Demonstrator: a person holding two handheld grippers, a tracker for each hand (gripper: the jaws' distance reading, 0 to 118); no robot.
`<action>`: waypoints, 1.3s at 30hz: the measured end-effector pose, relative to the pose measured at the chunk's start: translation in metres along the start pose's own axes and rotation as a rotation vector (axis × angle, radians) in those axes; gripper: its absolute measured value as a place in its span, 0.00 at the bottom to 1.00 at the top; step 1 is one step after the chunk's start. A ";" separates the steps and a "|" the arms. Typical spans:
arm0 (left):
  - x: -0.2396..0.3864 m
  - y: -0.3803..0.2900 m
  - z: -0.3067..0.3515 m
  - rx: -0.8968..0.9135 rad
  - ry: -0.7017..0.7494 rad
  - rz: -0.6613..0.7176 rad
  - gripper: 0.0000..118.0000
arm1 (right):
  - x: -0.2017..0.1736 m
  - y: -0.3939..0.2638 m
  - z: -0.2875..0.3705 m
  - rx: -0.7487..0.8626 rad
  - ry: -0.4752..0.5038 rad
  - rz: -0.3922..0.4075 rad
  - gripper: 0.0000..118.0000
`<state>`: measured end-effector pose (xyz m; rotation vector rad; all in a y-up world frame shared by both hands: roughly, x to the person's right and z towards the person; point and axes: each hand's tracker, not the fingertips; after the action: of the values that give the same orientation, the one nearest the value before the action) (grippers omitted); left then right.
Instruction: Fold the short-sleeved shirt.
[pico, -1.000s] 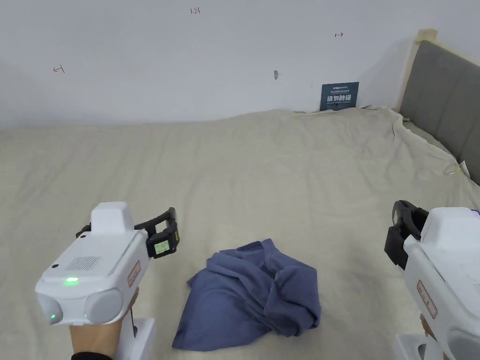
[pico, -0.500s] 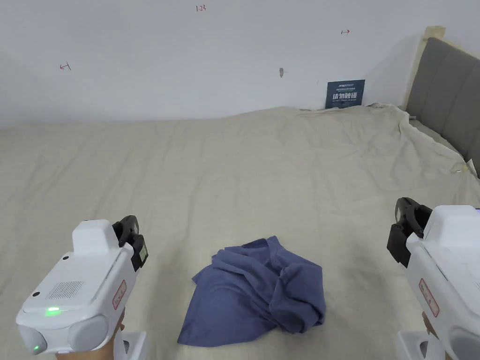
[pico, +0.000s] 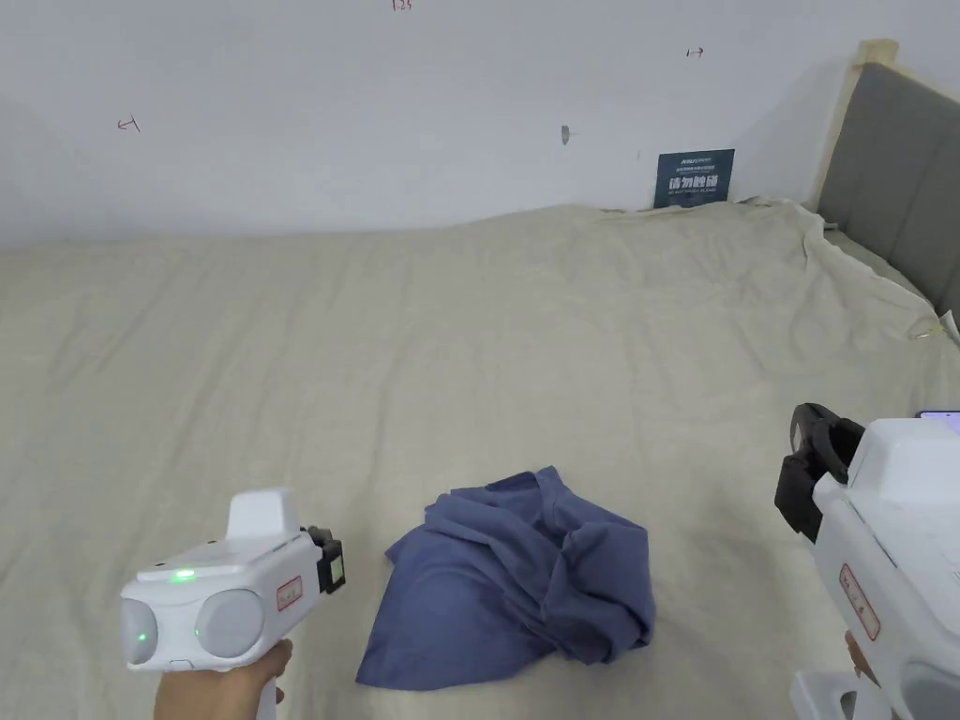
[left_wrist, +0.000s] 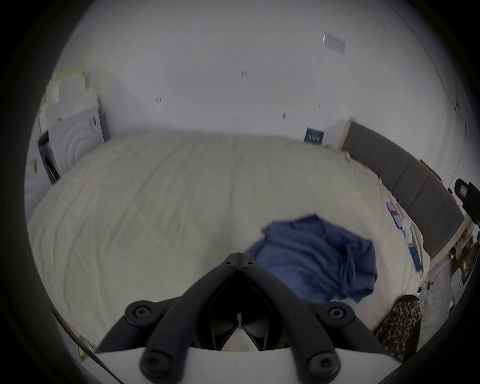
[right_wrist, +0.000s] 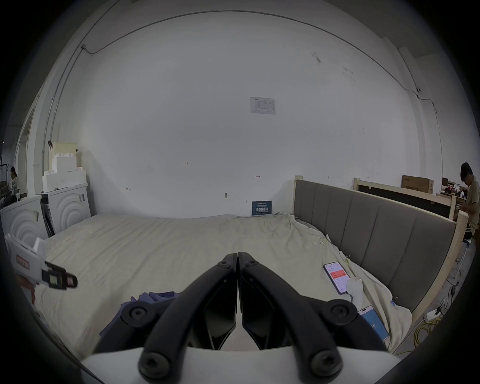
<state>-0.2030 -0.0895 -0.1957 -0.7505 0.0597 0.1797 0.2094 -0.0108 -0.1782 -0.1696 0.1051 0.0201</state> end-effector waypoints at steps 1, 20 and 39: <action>0.000 -0.003 -0.008 -0.046 -0.005 0.009 0.09 | 0.000 -0.001 -0.001 -0.004 0.000 0.001 0.00; 0.027 -0.066 -0.094 -0.346 0.070 -0.042 0.53 | 0.005 -0.026 -0.021 -0.094 -0.002 -0.017 0.00; 0.012 -0.042 -0.047 -0.218 -0.094 0.027 0.00 | -0.008 -0.061 -0.080 -0.368 0.083 -0.007 0.81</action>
<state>-0.1825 -0.1495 -0.2033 -0.9577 -0.0398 0.2498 0.1954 -0.0843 -0.2453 -0.5383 0.1831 0.0254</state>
